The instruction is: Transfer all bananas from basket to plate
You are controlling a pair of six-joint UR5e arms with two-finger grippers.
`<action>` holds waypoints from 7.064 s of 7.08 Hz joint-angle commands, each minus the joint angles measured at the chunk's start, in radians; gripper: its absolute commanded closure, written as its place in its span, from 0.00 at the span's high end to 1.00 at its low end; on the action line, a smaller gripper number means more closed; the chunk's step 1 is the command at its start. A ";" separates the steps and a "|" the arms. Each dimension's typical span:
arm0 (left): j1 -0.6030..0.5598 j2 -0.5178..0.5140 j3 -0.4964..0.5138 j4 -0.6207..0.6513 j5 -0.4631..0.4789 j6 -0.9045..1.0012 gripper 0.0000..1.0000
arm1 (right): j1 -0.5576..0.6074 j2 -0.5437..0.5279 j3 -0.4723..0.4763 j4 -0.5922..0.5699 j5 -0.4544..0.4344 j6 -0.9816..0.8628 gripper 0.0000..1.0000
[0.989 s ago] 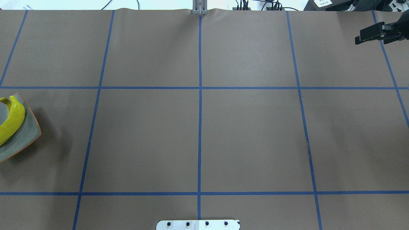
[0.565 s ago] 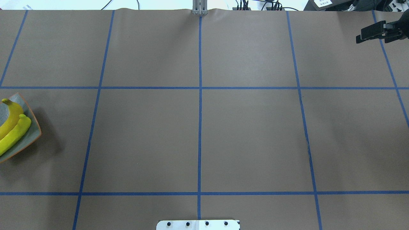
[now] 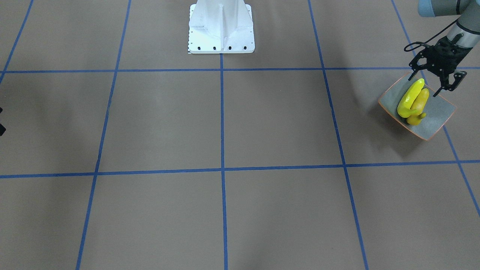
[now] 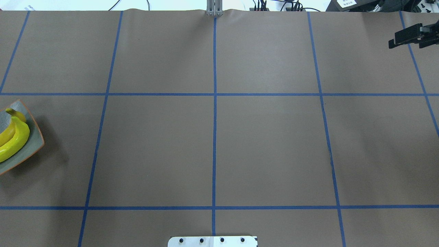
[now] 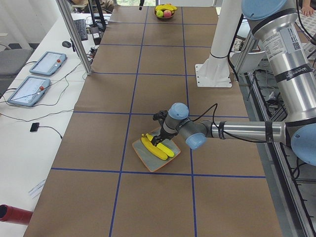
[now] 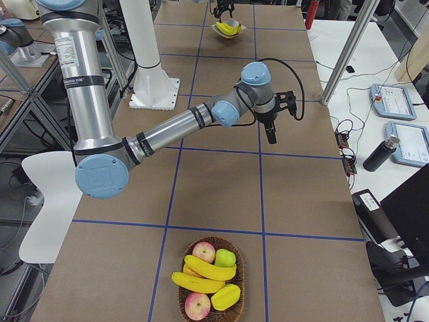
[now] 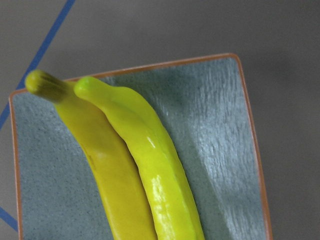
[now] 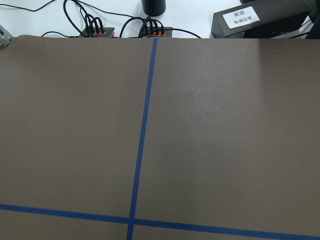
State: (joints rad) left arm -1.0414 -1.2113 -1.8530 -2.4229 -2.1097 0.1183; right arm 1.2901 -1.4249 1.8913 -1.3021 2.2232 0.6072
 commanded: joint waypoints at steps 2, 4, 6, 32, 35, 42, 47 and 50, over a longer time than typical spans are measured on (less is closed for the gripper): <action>-0.104 -0.102 -0.002 0.010 -0.116 -0.136 0.99 | 0.211 -0.148 -0.088 0.000 0.134 -0.409 1.00; -0.104 -0.108 -0.002 0.012 -0.115 -0.138 0.99 | 0.282 -0.215 -0.203 0.003 0.130 -0.660 1.00; -0.103 -0.119 0.006 0.012 -0.110 -0.138 0.99 | 0.308 -0.246 -0.315 0.006 0.124 -0.868 1.00; -0.101 -0.160 0.032 -0.001 -0.085 -0.172 0.99 | 0.247 -0.284 -0.399 0.228 -0.237 -0.727 0.00; -0.100 -0.256 0.026 0.011 -0.087 -0.450 0.99 | 0.239 -0.148 -0.377 0.238 -0.038 -0.521 0.00; 0.095 -0.681 -0.002 0.004 -0.085 -1.386 0.99 | -0.185 0.144 -0.048 0.242 0.021 0.347 0.00; 0.147 -0.838 -0.002 -0.016 -0.031 -1.646 0.99 | -0.588 0.282 0.049 0.456 -0.351 0.774 0.00; 0.199 -0.841 -0.012 -0.087 0.010 -1.710 0.99 | -0.782 0.299 0.049 0.575 -0.590 0.905 0.00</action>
State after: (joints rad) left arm -0.8544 -2.0515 -1.8576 -2.4861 -2.1078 -1.5670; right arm 0.5797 -1.1311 1.9439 -0.7759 1.7235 1.4657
